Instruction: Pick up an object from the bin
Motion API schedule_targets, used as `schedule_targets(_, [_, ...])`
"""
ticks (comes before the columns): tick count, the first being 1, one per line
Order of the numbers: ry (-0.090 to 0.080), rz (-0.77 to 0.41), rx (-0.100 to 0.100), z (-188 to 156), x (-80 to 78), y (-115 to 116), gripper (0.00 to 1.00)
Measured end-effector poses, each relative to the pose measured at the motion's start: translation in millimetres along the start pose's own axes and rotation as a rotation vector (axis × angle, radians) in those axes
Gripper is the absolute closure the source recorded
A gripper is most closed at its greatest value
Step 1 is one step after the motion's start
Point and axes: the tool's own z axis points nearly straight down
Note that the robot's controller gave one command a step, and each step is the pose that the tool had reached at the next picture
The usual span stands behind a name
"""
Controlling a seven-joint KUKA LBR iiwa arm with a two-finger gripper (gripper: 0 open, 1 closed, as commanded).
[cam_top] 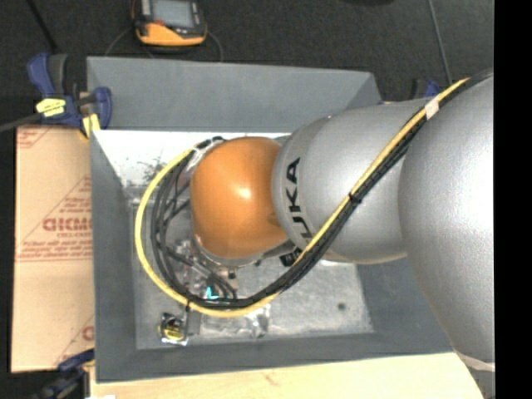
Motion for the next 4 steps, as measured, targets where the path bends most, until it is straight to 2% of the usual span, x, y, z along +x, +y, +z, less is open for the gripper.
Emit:
schedule_targets(1, [-0.002,-0.117,0.004,106,-19.8,-120,0.0])
schedule_targets(2, [-0.005,-0.164,-0.001,72,5.7,-92,0.0])
schedule_targets(3, [-0.003,0.002,0.0,64,9.6,-97,0.0])
schedule_targets(4, [-0.007,0.363,-0.001,103,6.0,-98,0.0])
